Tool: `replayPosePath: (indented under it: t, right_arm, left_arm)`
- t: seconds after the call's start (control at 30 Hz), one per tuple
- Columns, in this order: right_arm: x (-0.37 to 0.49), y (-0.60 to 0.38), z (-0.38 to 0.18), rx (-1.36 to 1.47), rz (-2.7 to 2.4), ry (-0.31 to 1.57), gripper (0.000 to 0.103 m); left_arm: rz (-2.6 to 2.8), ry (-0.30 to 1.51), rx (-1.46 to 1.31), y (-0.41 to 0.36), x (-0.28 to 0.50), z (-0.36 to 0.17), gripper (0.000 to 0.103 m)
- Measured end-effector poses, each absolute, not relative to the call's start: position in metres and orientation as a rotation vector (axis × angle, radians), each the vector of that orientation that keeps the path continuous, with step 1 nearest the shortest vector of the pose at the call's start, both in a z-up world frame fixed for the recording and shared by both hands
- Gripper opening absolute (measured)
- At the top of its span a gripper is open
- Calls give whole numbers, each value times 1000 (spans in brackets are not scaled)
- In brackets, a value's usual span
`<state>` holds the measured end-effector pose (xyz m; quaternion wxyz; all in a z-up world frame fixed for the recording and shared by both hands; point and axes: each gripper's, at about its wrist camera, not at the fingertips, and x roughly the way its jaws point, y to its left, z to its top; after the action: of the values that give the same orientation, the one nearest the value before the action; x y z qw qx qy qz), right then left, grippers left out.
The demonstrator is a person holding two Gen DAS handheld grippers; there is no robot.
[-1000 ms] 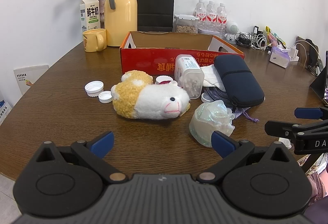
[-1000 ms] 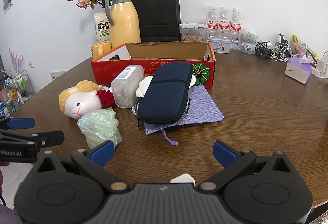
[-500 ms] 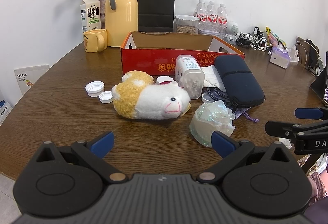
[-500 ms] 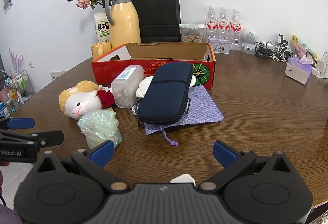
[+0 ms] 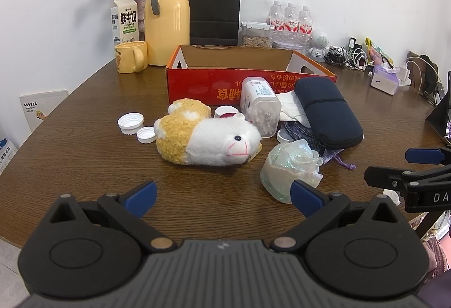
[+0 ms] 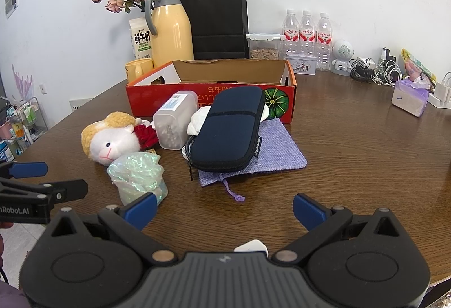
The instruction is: Organize objects
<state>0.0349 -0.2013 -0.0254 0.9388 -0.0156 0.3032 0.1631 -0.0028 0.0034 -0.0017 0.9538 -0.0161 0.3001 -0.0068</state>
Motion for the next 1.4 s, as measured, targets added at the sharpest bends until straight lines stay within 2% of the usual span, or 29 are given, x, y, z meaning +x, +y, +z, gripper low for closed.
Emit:
replayPosePath:
  t: [0.8, 0.93, 1.1, 1.17, 1.3, 1.33, 1.4]
  right_arm:
    - [28, -209, -30, -56, 323, 624, 102]
    - [25, -216, -40, -74, 329, 649, 94]
    - [23, -224, -52, -92, 348, 667, 74]
    - [24, -225, -55, -104, 363, 669, 58]
    - [25, -227, -60, -113, 396, 670, 40]
    - [25, -229, -60, -112, 403, 666, 28]
    - [28, -233, -60, -94, 421, 667, 26]
  left_arm:
    - [-20, 624, -42, -1, -6, -3, 103]
    - [-10, 634, -49, -1, -8, -7, 103]
    - [-26, 642, -54, -6, -7, -12, 103]
    - [-36, 639, -55, -10, -5, -13, 103]
    - [-46, 633, -54, -17, 1, -13, 103]
    - [-46, 632, -53, -19, 3, -13, 103]
    - [-50, 634, -48, -24, 7, -13, 103]
